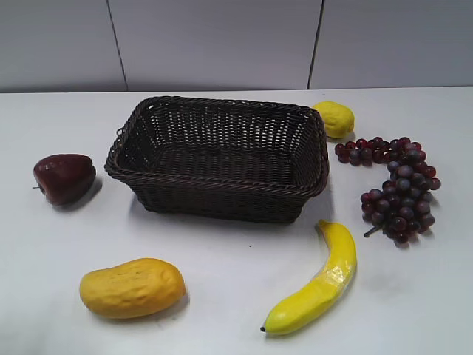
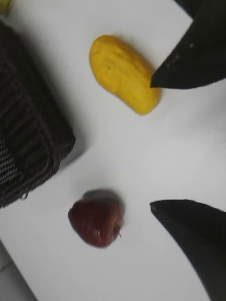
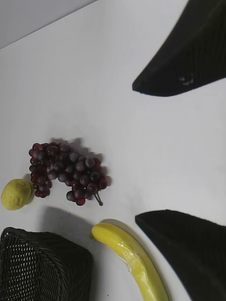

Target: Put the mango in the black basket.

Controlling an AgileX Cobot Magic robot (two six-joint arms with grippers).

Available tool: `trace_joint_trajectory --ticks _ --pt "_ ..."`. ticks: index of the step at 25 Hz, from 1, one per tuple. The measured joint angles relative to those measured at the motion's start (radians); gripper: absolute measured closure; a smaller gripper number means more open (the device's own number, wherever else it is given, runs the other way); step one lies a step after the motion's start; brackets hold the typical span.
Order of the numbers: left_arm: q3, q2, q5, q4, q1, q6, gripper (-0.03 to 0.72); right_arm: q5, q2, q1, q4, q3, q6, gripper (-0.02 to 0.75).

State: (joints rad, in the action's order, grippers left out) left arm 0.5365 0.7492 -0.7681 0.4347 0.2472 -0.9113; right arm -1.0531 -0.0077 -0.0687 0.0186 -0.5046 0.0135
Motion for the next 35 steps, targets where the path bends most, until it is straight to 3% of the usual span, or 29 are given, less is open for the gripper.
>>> trace_joint_trajectory --ticks 8,12,25,35 --pt "0.002 0.291 0.058 -0.126 0.256 -0.109 0.132 0.0 0.0 0.0 0.0 0.0 0.0 0.163" --pt "0.036 0.467 0.069 -0.187 0.328 -0.126 0.13 0.0 0.0 0.0 0.0 0.0 0.0 0.163" --pt "0.311 0.93 0.046 -0.231 0.345 -0.163 0.12 0.0 0.0 0.0 0.0 0.0 0.0 0.163" --pt "0.353 1.084 0.042 -0.203 0.351 -0.179 0.119 0.0 0.0 0.0 0.0 0.0 0.0 0.163"
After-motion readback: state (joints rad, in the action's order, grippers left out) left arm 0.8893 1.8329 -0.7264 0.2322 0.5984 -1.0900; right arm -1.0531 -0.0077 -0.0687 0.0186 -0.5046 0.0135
